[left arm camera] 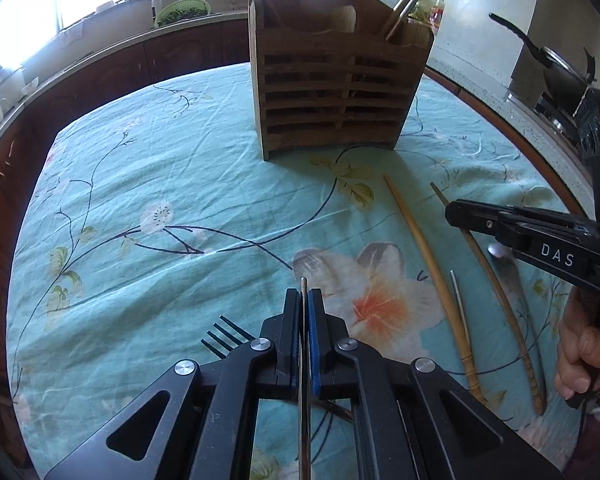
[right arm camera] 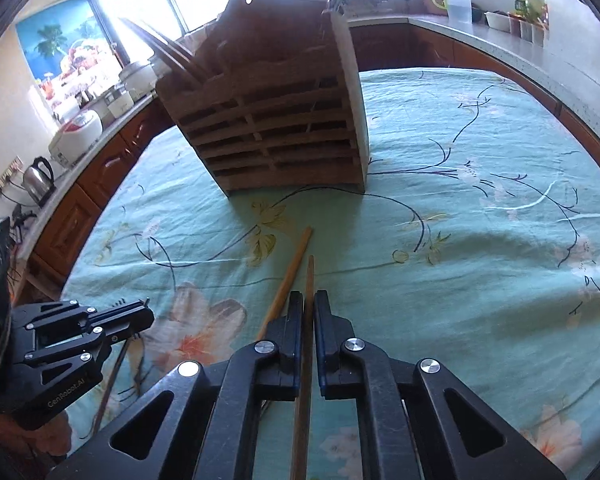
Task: Organize utensils
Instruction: 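Carry both held chopsticks up and insert them into the wooden holder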
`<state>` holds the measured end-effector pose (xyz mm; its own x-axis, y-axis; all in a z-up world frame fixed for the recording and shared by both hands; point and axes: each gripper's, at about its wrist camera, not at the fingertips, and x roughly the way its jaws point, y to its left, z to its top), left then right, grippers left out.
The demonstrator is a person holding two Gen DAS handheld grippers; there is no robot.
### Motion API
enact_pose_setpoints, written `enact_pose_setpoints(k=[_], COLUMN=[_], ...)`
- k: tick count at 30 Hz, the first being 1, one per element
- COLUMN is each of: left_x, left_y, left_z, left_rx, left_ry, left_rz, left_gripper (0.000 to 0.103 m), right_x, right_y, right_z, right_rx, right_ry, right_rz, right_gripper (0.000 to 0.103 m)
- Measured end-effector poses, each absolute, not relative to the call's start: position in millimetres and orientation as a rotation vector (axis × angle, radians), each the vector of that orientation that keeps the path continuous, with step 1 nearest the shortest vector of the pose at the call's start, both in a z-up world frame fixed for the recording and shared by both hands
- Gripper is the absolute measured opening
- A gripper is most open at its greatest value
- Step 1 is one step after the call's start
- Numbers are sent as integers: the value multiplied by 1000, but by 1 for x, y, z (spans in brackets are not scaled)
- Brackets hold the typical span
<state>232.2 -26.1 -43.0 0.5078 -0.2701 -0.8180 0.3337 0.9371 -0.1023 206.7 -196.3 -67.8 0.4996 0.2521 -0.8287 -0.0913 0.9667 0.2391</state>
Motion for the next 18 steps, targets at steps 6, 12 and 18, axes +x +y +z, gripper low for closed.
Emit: enact_pose_setpoints(k=[6, 12, 18], left_x=[210, 184, 166], left_y=[-8, 9, 24], left_z=[-7, 27, 55], left_rx=[-70, -123, -170], left_ry=[888, 797, 718], left_rz=[-400, -416, -424], left_gripper=[2, 2, 2], right_x=[188, 174, 165], right_y=[-209, -218, -226], right_z=[-21, 20, 58], right_rx=[239, 282, 294], right_ry=[927, 839, 749], right_rz=[238, 263, 274], right_gripper=[5, 5, 5])
